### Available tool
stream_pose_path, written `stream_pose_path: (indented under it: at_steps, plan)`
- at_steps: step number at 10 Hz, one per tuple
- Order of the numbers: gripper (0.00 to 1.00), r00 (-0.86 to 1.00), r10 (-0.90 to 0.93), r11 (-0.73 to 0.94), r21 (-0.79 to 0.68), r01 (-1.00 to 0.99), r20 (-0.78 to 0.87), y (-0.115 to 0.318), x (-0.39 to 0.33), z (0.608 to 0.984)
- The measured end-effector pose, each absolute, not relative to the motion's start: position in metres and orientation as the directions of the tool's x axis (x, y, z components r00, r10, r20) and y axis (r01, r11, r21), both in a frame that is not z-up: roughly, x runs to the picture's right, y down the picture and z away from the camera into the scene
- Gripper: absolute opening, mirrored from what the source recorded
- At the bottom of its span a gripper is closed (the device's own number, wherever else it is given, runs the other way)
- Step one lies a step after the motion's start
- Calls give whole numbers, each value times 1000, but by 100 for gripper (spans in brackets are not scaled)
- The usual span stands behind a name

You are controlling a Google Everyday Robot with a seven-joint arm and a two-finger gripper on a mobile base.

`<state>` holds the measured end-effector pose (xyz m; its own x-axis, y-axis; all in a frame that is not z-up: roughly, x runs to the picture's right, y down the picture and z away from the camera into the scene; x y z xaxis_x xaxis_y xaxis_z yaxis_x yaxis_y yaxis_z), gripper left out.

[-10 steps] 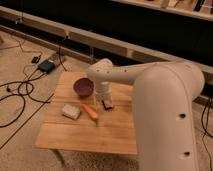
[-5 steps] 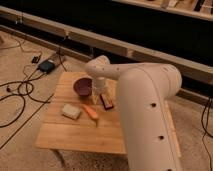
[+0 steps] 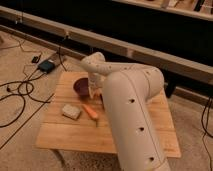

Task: Push the ceramic bowl across the table

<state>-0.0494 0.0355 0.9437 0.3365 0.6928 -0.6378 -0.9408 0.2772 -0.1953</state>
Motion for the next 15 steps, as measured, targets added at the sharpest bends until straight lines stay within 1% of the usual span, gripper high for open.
stream_pose_path:
  at_steps: [3, 11, 15]
  plan:
    - [65, 374, 703, 303, -220, -927, -606, 12, -66, 967]
    - [65, 444, 739, 349, -276, -896, -507, -46, -101, 1011]
    - [65, 520, 749, 414, -323, -851, -410, -69, -145, 1028]
